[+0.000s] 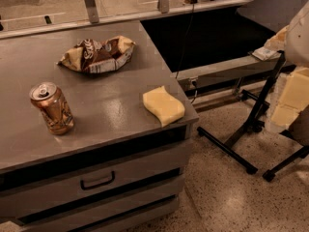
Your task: Pick sponge
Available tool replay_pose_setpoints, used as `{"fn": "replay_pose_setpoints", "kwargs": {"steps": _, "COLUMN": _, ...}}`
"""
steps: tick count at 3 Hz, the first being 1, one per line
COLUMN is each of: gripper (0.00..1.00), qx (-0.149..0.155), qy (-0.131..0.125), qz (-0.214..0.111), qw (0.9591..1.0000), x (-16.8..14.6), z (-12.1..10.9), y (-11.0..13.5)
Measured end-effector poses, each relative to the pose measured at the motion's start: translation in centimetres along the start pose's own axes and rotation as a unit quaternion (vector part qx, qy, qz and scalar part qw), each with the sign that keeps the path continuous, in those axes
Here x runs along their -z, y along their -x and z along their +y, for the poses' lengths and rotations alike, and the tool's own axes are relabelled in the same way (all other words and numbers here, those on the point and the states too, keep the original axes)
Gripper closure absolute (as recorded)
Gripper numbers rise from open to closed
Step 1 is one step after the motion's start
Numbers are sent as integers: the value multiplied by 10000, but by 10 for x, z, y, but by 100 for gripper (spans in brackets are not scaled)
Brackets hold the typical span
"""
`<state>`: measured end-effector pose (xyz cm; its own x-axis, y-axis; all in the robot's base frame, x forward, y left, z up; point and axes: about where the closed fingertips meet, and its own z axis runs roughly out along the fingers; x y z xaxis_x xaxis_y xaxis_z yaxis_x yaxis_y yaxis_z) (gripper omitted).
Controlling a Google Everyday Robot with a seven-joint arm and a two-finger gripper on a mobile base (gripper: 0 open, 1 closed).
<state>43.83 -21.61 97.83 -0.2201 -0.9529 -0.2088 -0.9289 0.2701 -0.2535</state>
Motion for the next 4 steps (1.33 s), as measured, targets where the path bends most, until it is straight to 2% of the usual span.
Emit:
{"fn": "replay_pose_setpoints", "kwargs": {"steps": 1, "gripper": 0, "qx": 0, "qy": -1, "qz": 0, "qw": 10000, "x": 0, "z": 0, "y": 0}}
{"fn": "replay_pose_setpoints", "kwargs": {"steps": 2, "gripper": 0, "qx": 92, "qy": 19, "qz": -159, "qw": 9998, "x": -4, "z": -6, "y": 16}}
{"fn": "replay_pose_setpoints", "kwargs": {"steps": 3, "gripper": 0, "qx": 543, "qy": 263, "qz": -531, "qw": 9968, "x": -36, "z": -18, "y": 82}}
{"fn": "replay_pose_setpoints", "kwargs": {"steps": 4, "gripper": 0, "qx": 838, "qy": 569, "qz": -747, "qw": 9921, "x": -66, "z": -17, "y": 131}}
